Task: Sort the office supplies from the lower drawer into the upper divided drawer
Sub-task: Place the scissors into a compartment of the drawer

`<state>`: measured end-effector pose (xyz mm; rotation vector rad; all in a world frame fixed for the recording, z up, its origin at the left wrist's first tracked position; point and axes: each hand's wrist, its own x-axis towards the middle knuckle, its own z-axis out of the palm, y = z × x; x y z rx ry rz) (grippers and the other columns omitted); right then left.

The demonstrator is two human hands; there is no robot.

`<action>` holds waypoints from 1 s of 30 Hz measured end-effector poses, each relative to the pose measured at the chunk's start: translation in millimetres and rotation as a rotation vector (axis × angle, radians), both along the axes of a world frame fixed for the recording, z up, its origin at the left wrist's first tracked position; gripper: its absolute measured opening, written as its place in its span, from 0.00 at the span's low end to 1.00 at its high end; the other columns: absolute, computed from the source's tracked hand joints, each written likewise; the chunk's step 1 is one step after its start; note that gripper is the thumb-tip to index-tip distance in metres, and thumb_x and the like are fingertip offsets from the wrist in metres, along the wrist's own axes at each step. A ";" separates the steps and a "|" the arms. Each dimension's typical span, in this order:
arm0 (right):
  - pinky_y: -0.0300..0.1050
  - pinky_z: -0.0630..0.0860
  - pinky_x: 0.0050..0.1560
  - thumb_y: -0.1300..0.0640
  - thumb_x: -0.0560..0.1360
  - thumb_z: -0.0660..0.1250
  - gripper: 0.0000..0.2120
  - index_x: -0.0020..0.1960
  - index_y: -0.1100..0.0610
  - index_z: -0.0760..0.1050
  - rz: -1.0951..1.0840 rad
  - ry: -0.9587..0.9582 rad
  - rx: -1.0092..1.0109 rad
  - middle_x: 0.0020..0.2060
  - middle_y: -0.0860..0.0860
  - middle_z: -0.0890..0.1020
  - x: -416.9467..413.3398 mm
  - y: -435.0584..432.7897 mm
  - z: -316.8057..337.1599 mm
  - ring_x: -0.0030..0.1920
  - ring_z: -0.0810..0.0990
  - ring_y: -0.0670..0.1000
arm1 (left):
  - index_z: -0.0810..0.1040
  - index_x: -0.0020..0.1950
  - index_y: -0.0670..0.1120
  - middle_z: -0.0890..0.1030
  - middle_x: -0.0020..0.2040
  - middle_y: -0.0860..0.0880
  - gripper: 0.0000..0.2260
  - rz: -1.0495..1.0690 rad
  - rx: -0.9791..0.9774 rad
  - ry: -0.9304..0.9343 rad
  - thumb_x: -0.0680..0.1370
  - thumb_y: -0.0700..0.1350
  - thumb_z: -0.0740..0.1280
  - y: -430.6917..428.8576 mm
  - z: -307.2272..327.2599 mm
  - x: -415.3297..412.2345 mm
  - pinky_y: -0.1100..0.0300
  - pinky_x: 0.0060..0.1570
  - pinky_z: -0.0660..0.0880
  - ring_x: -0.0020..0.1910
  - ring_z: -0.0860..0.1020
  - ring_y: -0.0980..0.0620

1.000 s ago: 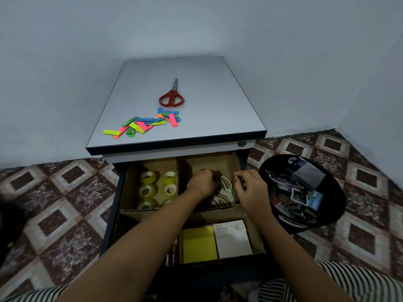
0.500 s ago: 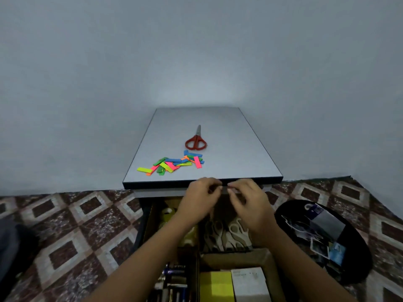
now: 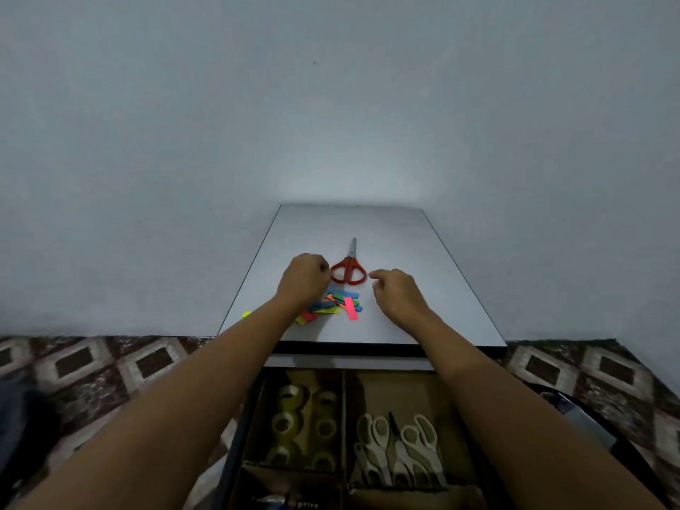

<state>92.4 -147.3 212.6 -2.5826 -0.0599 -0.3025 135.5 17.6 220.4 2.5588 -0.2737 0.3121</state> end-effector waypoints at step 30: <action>0.48 0.80 0.49 0.60 0.79 0.62 0.12 0.56 0.67 0.76 -0.447 0.084 1.030 0.46 0.60 0.81 -18.9 -25.9 16.1 0.44 0.81 0.56 | 0.82 0.48 0.34 0.83 0.47 0.41 0.09 -0.102 -0.251 0.070 0.75 0.33 0.62 -54.8 36.9 0.4 0.60 0.46 0.78 0.44 0.83 0.45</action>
